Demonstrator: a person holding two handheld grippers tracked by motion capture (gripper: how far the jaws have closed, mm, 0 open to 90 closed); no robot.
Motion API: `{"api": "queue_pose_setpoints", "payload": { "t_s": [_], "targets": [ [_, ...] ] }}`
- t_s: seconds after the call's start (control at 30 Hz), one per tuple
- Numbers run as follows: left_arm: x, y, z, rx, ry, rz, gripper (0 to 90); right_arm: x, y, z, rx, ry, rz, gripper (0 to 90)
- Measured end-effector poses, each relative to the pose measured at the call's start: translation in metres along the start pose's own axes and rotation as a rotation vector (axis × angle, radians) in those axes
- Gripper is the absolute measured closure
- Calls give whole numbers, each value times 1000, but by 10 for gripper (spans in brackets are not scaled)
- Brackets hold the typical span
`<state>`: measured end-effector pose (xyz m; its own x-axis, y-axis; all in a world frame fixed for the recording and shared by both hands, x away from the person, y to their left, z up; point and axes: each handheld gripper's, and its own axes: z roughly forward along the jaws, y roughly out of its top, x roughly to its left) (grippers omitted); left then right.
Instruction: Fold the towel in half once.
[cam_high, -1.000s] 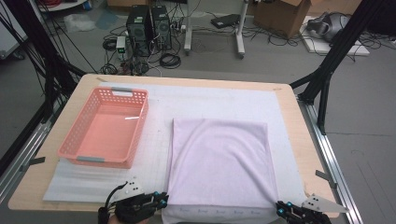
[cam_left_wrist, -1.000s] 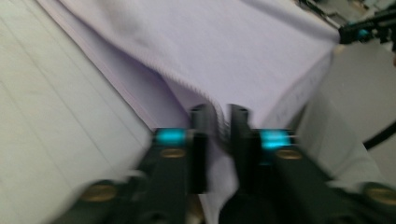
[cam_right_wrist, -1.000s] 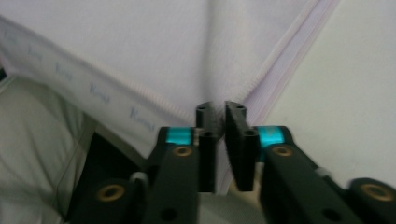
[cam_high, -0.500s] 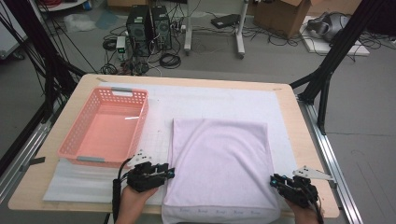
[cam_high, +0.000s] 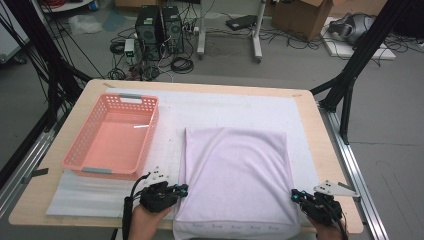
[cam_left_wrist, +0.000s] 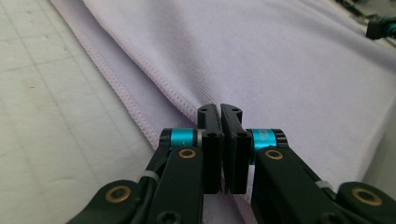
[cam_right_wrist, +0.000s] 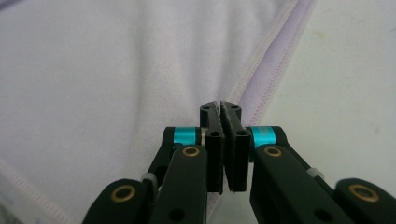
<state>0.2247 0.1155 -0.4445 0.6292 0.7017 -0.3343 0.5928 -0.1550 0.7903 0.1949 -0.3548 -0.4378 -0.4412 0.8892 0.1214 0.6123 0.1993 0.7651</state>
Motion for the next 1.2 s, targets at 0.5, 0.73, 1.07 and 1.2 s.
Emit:
{"api": "queue_pose_setpoints", "payload": {
  "t_s": [0.5,0.73,1.07,1.2],
  "targets": [
    [-5,-12,-45,-60,-64,-22,871,4,-12,-46,-36,32,18,883],
    [0,-18,-33,-22,4,-7,706,2,-18,-39,15,29,17,831],
    [22,11,-5,-87,55,0,609,-10,-1,-25,-58,-29,28,737],
    [30,21,7,-84,62,4,610,-17,2,-13,-46,-36,31,737]
  ]
}}
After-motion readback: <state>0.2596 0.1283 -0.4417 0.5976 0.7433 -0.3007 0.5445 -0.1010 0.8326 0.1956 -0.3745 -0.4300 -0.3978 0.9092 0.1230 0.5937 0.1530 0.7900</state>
